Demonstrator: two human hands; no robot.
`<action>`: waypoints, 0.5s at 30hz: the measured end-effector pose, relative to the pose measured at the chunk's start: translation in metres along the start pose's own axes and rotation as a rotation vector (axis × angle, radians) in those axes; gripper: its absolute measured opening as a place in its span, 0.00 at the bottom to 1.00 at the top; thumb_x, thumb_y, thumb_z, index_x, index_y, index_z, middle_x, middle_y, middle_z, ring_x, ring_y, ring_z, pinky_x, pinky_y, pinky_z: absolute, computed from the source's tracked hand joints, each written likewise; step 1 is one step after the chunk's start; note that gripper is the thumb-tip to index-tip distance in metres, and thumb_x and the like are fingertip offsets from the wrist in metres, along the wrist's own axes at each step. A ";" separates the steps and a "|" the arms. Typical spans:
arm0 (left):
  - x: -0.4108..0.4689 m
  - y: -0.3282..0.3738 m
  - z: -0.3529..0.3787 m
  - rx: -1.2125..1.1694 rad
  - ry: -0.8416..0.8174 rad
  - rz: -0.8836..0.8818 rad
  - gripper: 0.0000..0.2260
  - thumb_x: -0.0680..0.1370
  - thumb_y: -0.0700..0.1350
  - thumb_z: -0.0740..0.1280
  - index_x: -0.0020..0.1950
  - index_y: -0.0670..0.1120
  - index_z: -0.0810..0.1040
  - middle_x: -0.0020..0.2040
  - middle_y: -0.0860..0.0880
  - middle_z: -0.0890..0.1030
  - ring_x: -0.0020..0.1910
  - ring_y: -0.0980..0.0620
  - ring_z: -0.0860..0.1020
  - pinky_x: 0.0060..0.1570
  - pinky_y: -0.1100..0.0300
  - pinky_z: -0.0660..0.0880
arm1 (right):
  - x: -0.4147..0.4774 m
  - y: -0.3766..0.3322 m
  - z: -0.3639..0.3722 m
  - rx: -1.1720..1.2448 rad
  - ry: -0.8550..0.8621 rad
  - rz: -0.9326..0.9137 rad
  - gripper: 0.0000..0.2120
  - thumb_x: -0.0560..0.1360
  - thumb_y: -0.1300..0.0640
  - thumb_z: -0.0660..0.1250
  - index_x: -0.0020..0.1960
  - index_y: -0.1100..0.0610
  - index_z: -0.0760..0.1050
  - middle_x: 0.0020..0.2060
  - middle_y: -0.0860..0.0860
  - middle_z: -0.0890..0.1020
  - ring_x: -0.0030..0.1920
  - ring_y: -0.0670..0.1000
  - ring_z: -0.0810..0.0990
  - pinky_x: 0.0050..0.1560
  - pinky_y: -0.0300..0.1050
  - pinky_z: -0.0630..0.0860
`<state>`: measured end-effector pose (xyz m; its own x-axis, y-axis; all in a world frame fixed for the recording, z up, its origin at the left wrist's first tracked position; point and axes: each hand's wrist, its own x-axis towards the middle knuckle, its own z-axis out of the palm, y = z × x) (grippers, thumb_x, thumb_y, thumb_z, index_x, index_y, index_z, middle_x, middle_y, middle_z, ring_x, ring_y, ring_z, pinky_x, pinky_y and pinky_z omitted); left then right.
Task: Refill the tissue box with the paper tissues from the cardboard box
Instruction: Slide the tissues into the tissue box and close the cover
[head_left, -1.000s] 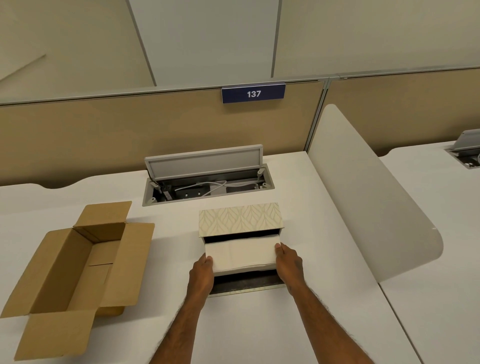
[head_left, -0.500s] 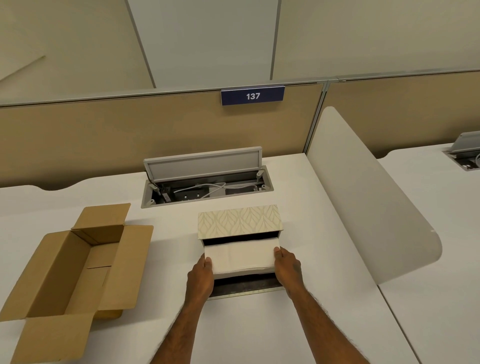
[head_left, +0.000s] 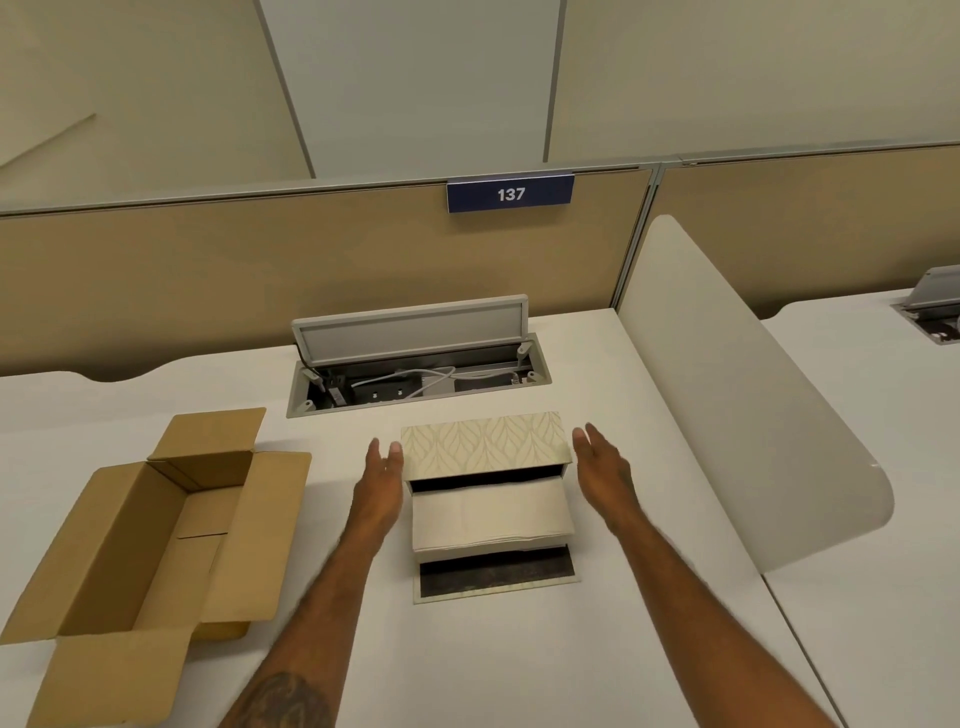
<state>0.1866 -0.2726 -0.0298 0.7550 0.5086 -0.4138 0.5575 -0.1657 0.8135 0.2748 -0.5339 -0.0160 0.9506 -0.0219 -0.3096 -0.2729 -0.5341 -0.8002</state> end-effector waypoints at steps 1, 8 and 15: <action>0.006 0.008 0.000 0.017 -0.036 0.023 0.28 0.81 0.60 0.50 0.78 0.54 0.49 0.79 0.45 0.58 0.75 0.40 0.61 0.73 0.41 0.61 | 0.006 -0.007 -0.002 -0.021 -0.048 -0.008 0.27 0.82 0.43 0.51 0.78 0.53 0.58 0.76 0.56 0.65 0.74 0.60 0.65 0.74 0.56 0.61; 0.026 0.026 0.001 0.186 -0.213 0.068 0.27 0.82 0.49 0.59 0.77 0.53 0.50 0.76 0.44 0.63 0.71 0.39 0.68 0.66 0.40 0.71 | 0.020 -0.021 0.001 -0.094 -0.338 -0.070 0.30 0.82 0.51 0.58 0.80 0.51 0.48 0.78 0.53 0.60 0.75 0.59 0.63 0.73 0.60 0.66; 0.010 0.019 -0.004 0.262 -0.187 0.147 0.20 0.81 0.49 0.61 0.70 0.52 0.57 0.71 0.43 0.69 0.65 0.41 0.73 0.57 0.50 0.77 | 0.011 -0.017 -0.006 -0.204 -0.362 -0.122 0.33 0.81 0.52 0.61 0.79 0.48 0.46 0.77 0.52 0.62 0.72 0.59 0.68 0.69 0.59 0.72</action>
<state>0.2037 -0.2670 -0.0168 0.8706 0.3033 -0.3873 0.4891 -0.4493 0.7476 0.2911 -0.5306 -0.0029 0.8509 0.3305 -0.4084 -0.0922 -0.6713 -0.7354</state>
